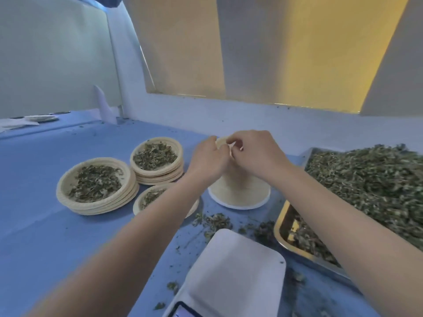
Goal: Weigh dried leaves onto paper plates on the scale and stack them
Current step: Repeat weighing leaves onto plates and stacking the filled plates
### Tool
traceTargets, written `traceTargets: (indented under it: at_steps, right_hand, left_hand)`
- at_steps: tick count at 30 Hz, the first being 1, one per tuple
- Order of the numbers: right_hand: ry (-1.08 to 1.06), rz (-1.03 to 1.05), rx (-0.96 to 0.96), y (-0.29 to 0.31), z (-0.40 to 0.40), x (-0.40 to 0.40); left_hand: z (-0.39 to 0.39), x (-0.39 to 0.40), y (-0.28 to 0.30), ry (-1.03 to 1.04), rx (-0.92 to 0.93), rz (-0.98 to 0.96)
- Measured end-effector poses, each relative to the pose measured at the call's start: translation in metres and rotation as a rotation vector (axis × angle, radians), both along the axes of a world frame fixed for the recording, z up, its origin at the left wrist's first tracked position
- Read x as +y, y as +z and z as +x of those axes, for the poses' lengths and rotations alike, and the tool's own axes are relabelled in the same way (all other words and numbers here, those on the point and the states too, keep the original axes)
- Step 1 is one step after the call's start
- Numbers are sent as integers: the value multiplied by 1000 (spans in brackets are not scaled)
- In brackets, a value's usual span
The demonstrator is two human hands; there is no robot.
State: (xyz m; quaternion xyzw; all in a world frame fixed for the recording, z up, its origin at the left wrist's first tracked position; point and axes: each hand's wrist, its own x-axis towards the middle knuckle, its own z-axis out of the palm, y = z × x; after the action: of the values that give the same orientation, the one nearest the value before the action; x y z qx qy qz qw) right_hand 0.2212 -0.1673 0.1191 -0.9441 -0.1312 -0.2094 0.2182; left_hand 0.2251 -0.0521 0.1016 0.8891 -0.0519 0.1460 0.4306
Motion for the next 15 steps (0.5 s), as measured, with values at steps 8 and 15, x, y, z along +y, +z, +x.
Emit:
traceTargets:
  at_steps: [8,15]
  right_hand:
    - [-343,224,363,-30,50,-53]
    - [-246,415,255,-42,64,-59]
  left_hand:
    - [66,-20,-11,121,311,-85]
    - [77,-23,-8,140,285,119]
